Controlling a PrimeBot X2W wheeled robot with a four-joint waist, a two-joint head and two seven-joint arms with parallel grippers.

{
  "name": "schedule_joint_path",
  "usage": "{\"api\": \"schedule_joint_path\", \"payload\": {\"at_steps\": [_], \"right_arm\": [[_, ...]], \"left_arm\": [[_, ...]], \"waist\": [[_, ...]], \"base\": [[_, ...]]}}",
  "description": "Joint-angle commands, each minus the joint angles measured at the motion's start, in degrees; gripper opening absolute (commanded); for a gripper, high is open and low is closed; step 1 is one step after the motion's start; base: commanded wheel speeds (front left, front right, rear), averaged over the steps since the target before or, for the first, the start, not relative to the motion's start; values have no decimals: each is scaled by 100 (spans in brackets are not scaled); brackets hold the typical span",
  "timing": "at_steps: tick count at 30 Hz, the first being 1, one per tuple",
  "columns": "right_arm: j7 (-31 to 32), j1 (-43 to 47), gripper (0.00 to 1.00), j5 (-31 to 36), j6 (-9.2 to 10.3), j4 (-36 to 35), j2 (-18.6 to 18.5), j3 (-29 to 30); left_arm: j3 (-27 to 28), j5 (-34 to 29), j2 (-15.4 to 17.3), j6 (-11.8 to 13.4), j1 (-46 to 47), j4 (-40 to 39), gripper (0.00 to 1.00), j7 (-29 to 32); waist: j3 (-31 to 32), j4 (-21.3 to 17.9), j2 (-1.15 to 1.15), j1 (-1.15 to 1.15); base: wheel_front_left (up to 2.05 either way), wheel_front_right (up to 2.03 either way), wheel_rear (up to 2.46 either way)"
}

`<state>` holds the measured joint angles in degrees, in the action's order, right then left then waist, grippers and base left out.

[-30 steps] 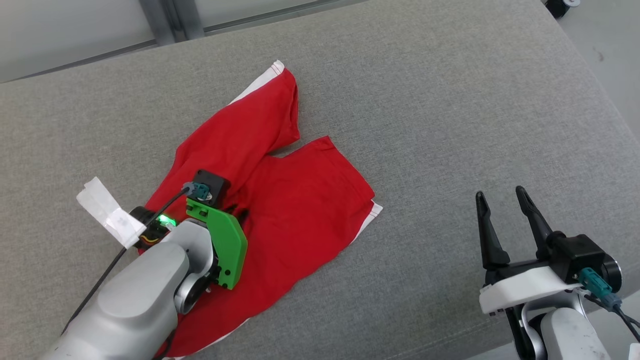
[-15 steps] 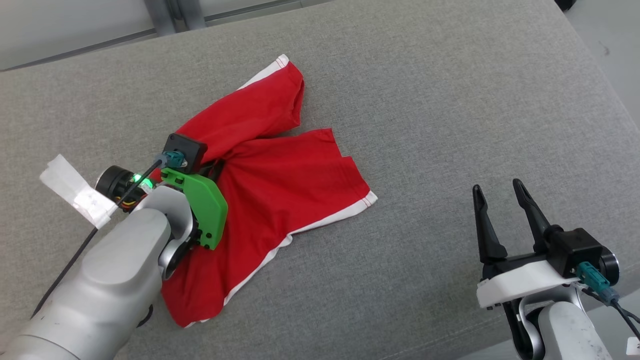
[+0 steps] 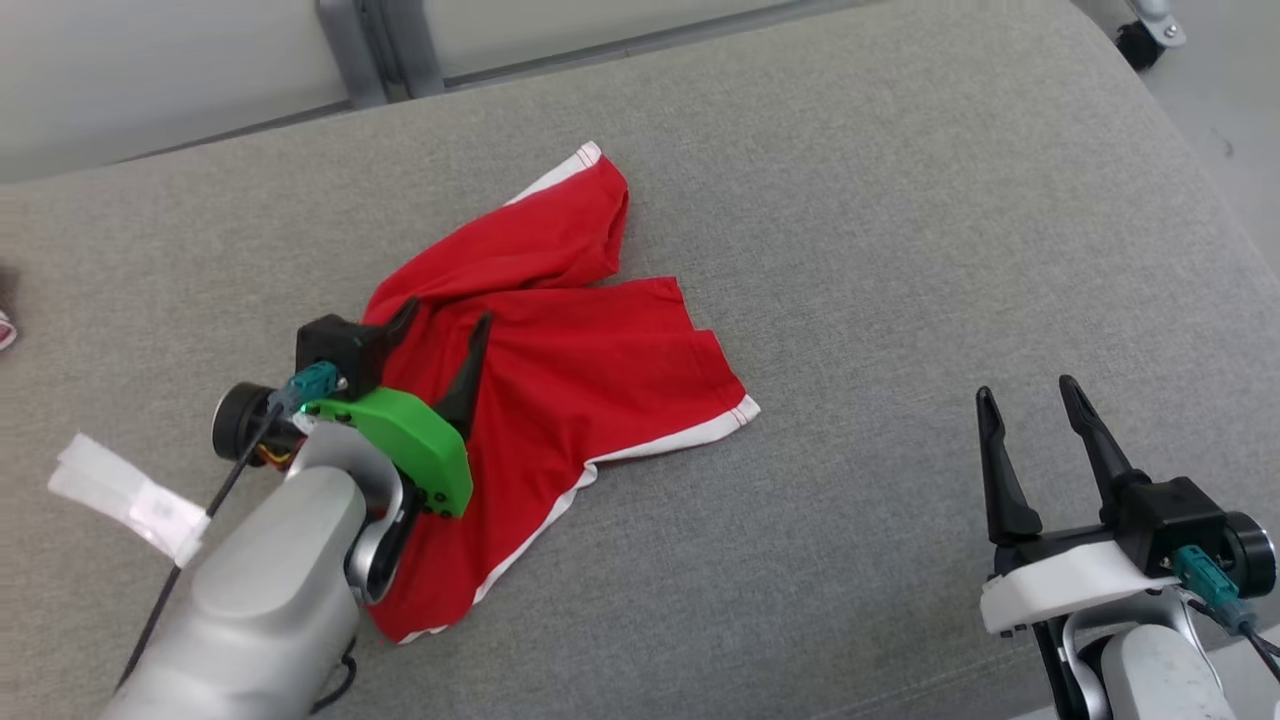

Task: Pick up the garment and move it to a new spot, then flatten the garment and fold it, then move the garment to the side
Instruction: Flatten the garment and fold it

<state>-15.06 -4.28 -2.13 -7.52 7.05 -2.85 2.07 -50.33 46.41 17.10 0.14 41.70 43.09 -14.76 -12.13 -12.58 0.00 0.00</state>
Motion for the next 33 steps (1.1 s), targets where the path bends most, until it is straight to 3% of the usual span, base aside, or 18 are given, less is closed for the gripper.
{"api": "schedule_joint_path", "payload": {"at_steps": [1,8,12,17,23,33], "right_arm": [[-18,108,100,74,6,-64,-11,49],[-18,325,100,164,6,-328,-272,74],[-18,494,100,103,6,-395,-405,159],[-18,675,100,42,6,-249,-431,223],[-18,826,100,17,6,139,-303,301],[-18,911,100,51,6,486,-176,281]], "left_arm": [[129,-25,20,90,-247,-196,100,-43],[1503,-766,119,731,-2025,-2225,100,-36],[2219,-1164,-43,879,-3110,-2943,100,-37],[2798,-1621,-257,629,-4095,-3172,100,-37],[3509,-2128,-578,102,-4815,-3092,100,-38],[4410,-2832,-1092,-530,-5112,-3001,100,-38]], "waist": [[368,314,0,0],[966,841,0,0],[1202,1157,0,0],[1357,1389,0,0],[1520,1484,0,0],[1577,1517,0,0]], "base": [[0,0,0],[0,0,0],[0,0,0],[0,0,0],[0,0,0],[0,0,0]]}}
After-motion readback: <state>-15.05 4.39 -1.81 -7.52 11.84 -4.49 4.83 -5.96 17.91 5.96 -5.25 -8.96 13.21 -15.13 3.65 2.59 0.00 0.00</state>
